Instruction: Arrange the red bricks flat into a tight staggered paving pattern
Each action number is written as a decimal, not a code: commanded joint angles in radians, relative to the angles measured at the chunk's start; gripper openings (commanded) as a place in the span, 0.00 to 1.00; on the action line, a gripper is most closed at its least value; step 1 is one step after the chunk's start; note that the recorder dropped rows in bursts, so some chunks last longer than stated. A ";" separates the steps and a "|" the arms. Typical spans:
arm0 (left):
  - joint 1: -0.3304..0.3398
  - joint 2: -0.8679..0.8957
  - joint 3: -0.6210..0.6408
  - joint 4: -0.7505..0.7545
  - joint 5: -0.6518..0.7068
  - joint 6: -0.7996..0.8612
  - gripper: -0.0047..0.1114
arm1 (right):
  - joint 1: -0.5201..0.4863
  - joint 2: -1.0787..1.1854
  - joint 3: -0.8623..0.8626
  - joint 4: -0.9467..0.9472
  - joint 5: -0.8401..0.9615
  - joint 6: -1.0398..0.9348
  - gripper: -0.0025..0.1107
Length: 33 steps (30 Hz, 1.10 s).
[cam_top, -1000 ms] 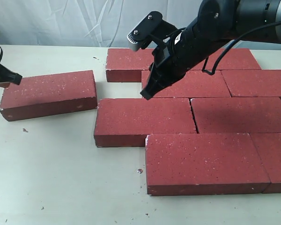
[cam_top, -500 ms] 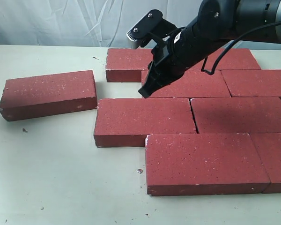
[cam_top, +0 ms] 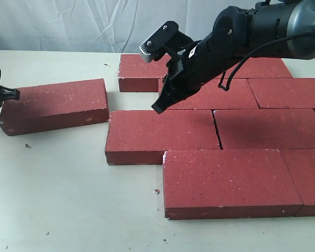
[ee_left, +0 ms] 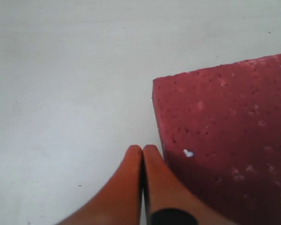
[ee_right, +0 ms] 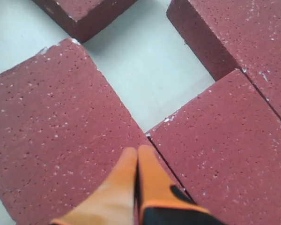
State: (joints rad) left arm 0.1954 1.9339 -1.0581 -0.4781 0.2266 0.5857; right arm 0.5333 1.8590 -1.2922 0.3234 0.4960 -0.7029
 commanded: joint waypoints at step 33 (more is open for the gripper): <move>0.012 -0.001 -0.009 0.036 -0.031 0.001 0.04 | 0.066 0.641 -0.905 -0.143 0.315 0.335 0.01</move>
State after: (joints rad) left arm 0.2038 1.9421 -1.0621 -0.4389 0.1759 0.5857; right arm 0.5866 2.4657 -2.1412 0.1999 0.8061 -0.3866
